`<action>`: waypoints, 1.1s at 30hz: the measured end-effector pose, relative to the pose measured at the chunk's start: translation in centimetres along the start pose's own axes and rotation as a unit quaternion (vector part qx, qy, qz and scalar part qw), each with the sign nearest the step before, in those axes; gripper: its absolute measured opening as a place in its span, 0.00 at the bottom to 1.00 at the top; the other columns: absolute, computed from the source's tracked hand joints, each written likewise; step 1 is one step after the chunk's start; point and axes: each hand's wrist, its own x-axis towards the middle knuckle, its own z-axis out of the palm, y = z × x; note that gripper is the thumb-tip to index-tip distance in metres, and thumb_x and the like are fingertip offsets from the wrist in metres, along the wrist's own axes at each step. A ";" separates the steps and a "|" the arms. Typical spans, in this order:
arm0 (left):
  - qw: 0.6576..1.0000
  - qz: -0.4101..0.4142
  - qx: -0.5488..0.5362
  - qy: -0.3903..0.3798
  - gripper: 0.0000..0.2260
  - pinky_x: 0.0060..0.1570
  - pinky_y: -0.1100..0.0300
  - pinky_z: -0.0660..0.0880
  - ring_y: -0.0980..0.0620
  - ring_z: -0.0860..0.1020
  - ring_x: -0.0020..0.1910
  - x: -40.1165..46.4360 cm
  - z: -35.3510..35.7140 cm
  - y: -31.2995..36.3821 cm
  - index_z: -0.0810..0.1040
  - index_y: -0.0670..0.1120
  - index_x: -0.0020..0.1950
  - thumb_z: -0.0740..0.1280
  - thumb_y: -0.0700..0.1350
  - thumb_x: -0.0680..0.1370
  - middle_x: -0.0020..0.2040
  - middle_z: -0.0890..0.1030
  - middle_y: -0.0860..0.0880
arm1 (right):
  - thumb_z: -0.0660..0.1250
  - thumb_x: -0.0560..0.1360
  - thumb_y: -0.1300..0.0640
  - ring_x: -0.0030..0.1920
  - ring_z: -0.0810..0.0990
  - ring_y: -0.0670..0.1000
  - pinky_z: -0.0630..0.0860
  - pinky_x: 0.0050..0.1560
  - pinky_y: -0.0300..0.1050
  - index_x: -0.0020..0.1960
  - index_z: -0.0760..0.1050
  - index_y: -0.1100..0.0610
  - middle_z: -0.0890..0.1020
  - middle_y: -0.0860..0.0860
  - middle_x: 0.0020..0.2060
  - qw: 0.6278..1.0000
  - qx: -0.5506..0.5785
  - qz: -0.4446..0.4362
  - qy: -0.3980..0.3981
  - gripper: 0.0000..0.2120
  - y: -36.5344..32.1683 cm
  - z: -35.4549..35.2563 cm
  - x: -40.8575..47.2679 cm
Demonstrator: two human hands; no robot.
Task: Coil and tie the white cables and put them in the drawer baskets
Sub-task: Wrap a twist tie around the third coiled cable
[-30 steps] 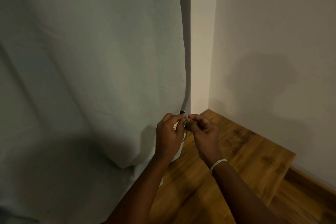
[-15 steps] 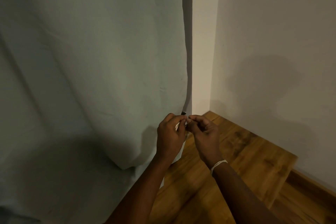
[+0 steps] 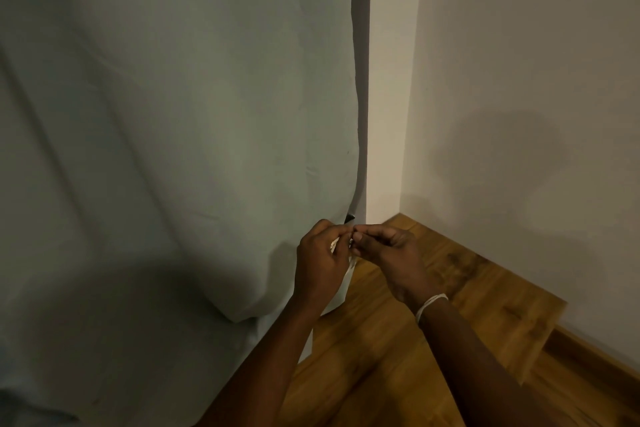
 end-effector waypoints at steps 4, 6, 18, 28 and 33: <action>1.000 0.003 -0.006 -0.005 0.05 0.42 0.70 0.77 0.55 0.80 0.41 0.1 0.0 -0.1 0.84 0.43 0.51 0.69 0.41 0.78 0.43 0.83 0.49 | 0.69 0.77 0.66 0.44 0.87 0.56 0.84 0.48 0.48 0.52 0.84 0.60 0.87 0.57 0.45 0.998 -0.047 -0.033 -0.011 0.07 -0.1 -0.2 0.0; 1.000 0.006 -0.009 -0.015 0.05 0.42 0.69 0.78 0.55 0.80 0.41 0.2 0.1 -0.1 0.84 0.43 0.51 0.70 0.42 0.78 0.44 0.83 0.49 | 0.70 0.77 0.64 0.42 0.87 0.56 0.84 0.47 0.50 0.51 0.84 0.58 0.87 0.55 0.42 0.992 -0.104 -0.075 -0.005 0.06 -0.1 -0.4 0.1; 0.987 0.011 -0.100 -0.125 0.10 0.51 0.63 0.79 0.56 0.81 0.49 0.5 -0.2 -0.5 0.84 0.46 0.56 0.66 0.45 0.79 0.49 0.83 0.51 | 0.64 0.81 0.63 0.42 0.78 0.42 0.70 0.41 0.27 0.47 0.80 0.58 0.80 0.46 0.38 0.886 -0.387 -0.253 -0.029 0.07 -0.9 -1.0 -0.7; 0.980 -0.022 -0.125 -0.150 0.07 0.47 0.63 0.79 0.56 0.81 0.45 0.6 -0.6 -0.2 0.83 0.48 0.49 0.69 0.50 0.77 0.44 0.84 0.55 | 0.55 0.83 0.58 0.40 0.72 0.40 0.68 0.41 0.28 0.48 0.71 0.55 0.72 0.42 0.39 0.873 -0.413 -0.258 -0.034 0.08 -2.4 -0.5 -1.5; 0.981 -0.009 -0.131 -0.144 0.06 0.44 0.60 0.80 0.56 0.82 0.43 0.9 -0.7 0.8 0.81 0.48 0.49 0.69 0.49 0.77 0.43 0.84 0.55 | 0.56 0.84 0.63 0.40 0.77 0.47 0.74 0.39 0.38 0.49 0.72 0.59 0.79 0.51 0.41 0.918 -0.326 -0.224 -0.004 0.08 -2.6 -0.1 -1.8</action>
